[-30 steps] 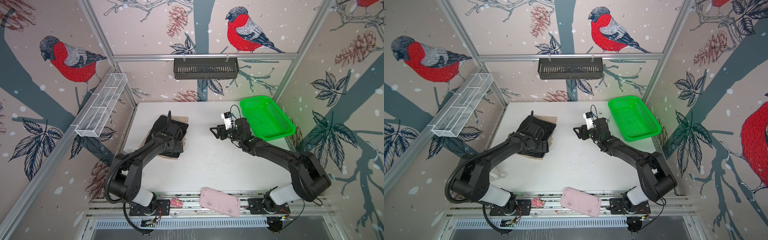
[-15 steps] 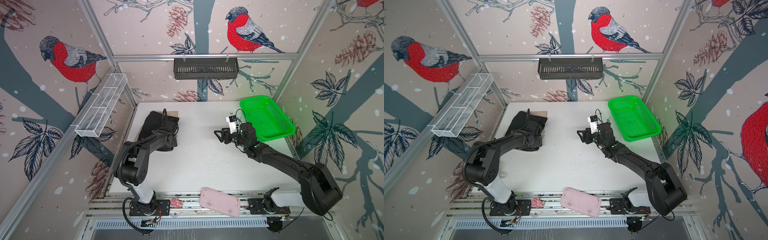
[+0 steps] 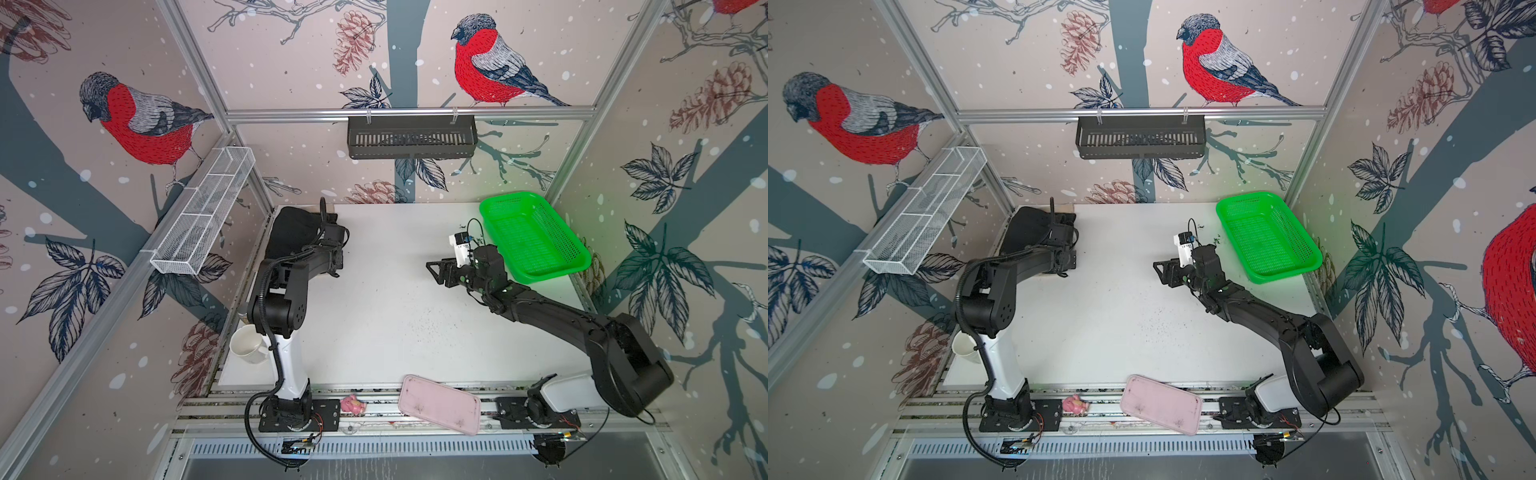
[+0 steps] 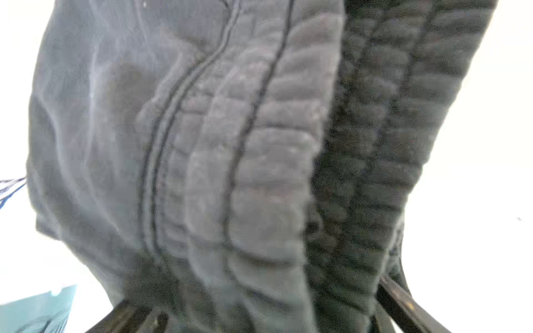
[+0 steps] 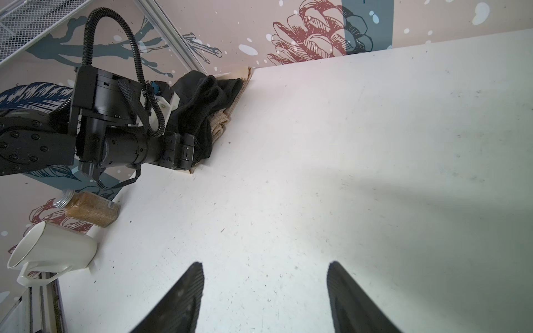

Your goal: Fold and stack the shorts

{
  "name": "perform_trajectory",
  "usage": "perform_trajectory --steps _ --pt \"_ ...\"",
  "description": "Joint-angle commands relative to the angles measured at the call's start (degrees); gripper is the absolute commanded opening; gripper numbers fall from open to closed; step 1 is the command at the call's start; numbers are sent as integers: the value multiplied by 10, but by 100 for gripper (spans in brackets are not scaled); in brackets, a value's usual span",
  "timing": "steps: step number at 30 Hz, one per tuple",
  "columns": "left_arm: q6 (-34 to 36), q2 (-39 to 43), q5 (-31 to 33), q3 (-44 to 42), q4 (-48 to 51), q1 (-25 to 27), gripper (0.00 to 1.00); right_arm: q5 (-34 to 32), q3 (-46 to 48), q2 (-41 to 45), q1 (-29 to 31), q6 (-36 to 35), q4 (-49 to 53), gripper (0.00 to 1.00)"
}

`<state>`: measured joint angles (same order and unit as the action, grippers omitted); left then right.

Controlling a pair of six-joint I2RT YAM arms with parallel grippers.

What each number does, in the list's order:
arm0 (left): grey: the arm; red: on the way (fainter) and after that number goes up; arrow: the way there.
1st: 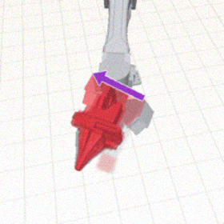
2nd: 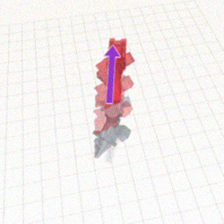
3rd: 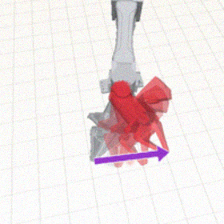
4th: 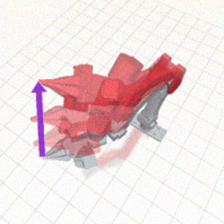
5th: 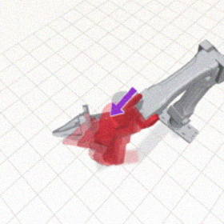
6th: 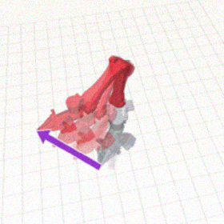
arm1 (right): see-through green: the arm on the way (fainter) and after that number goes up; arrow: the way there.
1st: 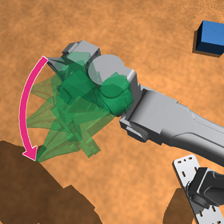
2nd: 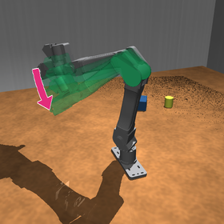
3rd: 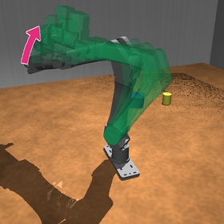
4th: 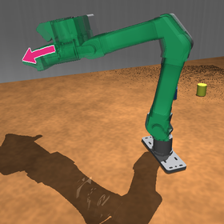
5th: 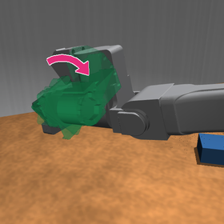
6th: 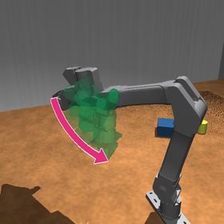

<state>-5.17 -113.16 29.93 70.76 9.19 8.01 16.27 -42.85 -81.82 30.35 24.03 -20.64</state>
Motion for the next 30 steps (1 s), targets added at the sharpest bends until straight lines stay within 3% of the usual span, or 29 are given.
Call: perform_trajectory --steps 1,8,12,15,20,24,27,30 --pt "35 6 -5 0 -4 -6 96 -19 -13 0 1 -4 -8 72" --pt "22 176 10 -68 -45 -5 97 -72 -59 27 -24 -52 49 80" --pt "-17 309 10 -151 -102 -5 97 -153 -45 78 -56 -78 75 90" --pt "-27 392 -3 -270 -206 -5 97 -213 6 98 -97 -94 52 100" --pt "-23 487 12 -480 -444 -5 97 -269 96 110 -185 -112 -15 100" --pt "4 498 -7 -565 -569 -5 96 -324 124 103 -233 -115 -28 100" --pt "-4 469 -3 -553 -542 -5 97 -396 138 104 -241 -120 -18 100" --pt "-23 434 22 -548 -539 -5 97 -400 169 119 -256 -118 -31 100"
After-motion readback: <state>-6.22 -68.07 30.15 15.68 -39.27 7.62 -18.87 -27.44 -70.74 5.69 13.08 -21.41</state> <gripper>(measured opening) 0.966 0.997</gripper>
